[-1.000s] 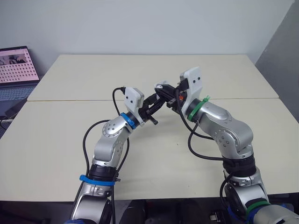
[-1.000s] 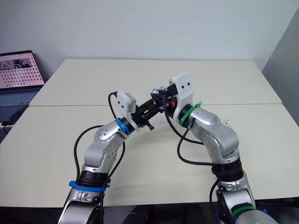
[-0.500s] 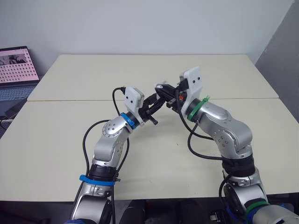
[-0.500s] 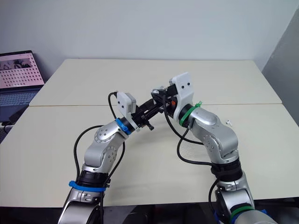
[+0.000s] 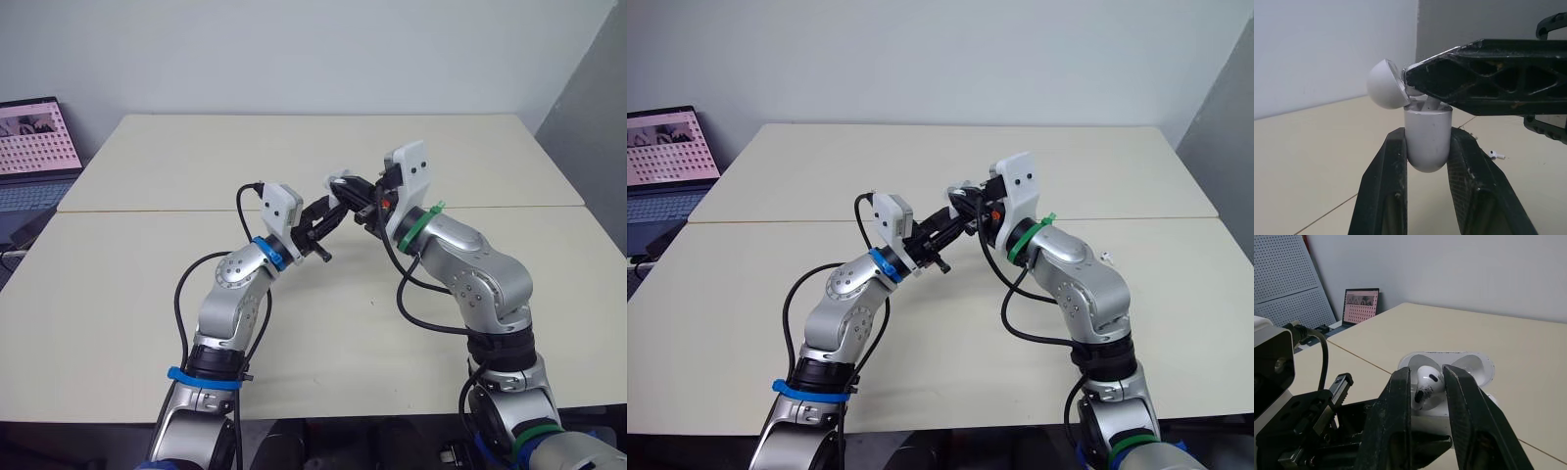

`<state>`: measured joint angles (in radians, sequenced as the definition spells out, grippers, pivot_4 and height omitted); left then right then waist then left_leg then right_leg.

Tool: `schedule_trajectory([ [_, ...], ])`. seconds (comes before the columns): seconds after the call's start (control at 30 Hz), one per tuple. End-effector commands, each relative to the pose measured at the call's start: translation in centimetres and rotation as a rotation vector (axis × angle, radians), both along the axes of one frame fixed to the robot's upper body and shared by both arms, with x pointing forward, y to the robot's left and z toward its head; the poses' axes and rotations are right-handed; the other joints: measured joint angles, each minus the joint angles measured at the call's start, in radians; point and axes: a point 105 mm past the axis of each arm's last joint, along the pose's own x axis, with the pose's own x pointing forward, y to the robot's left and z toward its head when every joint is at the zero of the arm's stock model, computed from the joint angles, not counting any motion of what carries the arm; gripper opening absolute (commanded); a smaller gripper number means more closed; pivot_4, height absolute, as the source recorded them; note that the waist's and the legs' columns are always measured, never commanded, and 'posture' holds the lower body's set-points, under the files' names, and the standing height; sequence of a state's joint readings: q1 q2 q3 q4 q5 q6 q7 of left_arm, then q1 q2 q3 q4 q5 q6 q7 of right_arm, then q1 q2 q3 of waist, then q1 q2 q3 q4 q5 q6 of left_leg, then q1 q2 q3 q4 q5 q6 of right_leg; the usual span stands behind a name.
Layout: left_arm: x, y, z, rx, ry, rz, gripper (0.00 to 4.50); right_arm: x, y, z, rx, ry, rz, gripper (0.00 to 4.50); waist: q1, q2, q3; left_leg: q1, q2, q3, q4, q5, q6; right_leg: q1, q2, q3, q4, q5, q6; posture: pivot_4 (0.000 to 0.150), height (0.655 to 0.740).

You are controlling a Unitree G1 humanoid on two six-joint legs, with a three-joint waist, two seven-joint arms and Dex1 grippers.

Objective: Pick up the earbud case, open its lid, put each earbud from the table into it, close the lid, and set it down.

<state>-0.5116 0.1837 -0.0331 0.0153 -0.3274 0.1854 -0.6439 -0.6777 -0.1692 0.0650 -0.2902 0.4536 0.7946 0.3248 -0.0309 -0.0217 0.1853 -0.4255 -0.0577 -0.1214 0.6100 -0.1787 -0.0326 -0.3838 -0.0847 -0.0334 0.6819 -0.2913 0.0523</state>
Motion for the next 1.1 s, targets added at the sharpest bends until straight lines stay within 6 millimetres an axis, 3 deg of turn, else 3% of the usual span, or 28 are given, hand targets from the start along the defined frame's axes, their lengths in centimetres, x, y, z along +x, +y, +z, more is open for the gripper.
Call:
schedule_trajectory([
  [0.03,-0.4,-0.3,1.5,-0.011,-0.067,-0.013,0.75,-0.9,0.6,0.8,0.006,-0.04,0.034,1.06,0.0,0.0,0.0,0.0,0.0,0.0,0.0,0.0,0.0,0.0,0.0,0.0,0.0,0.0,0.0,0.15,0.74],
  [0.23,-0.3,-0.3,1.6,-0.011,-0.07,-0.011,0.75,-0.7,0.5,0.8,0.004,-0.039,0.032,1.06,0.0,0.0,0.0,0.0,0.0,0.0,0.0,0.0,0.0,0.0,0.0,0.0,0.0,0.0,0.0,0.15,0.74],
  [0.37,-0.4,-0.3,1.6,-0.014,-0.07,-0.01,0.75,-0.6,0.4,0.9,0.005,-0.042,0.029,0.21,0.0,0.0,0.0,0.0,0.0,0.0,0.0,0.0,0.0,0.0,0.0,0.0,0.0,0.0,0.0,0.15,0.74],
  [0.53,-0.4,-0.4,1.6,-0.015,-0.069,-0.009,0.75,-0.8,0.3,1.3,0.02,-0.049,0.037,0.2,0.0,0.0,0.0,0.0,0.0,0.0,0.0,0.0,0.0,0.0,0.0,0.0,0.0,0.0,0.0,0.15,0.74],
  [0.67,-0.3,-0.2,1.3,-0.014,-0.062,-0.006,0.75,-1.3,-0.7,3.7,0.091,-0.071,0.07,0.2,0.0,0.0,0.0,0.0,0.0,0.0,0.0,0.0,0.0,0.0,0.0,0.0,0.0,0.0,0.0,0.15,0.74],
  [0.8,-0.2,0.2,1.0,-0.013,-0.052,0.007,0.75,-2.1,-3.0,7.0,0.142,-0.062,0.112,0.2,0.001,0.0,0.0,0.0,0.0,0.0,0.0,0.0,0.0,0.0,0.0,0.0,0.0,0.0,0.0,0.15,0.74],
  [0.87,-0.1,0.5,0.7,-0.009,-0.048,0.013,0.75,-2.9,-4.4,7.5,0.097,-0.035,0.138,0.2,0.004,0.0,0.0,0.0,0.0,-0.001,0.0,0.0,0.0,0.001,0.0,-0.001,-0.001,0.0,0.0,0.15,0.74],
  [0.97,-0.1,1.0,0.3,0.005,-0.041,0.022,0.75,-4.3,-6.6,5.6,-0.114,0.031,0.153,0.2,0.006,0.0,0.0,0.0,-0.001,-0.001,0.0,0.0,0.0,0.002,-0.001,-0.001,-0.002,0.0,0.0,0.15,0.74],
  [1.1,-0.1,1.6,0.1,0.021,-0.037,0.027,0.75,-4.6,-10.9,0.3,-0.528,0.12,0.033,0.2,0.006,0.0,0.0,-0.001,-0.001,0.003,0.0,-0.001,0.001,0.002,-0.002,-0.002,-0.002,0.0,0.0,0.15,0.74],
])
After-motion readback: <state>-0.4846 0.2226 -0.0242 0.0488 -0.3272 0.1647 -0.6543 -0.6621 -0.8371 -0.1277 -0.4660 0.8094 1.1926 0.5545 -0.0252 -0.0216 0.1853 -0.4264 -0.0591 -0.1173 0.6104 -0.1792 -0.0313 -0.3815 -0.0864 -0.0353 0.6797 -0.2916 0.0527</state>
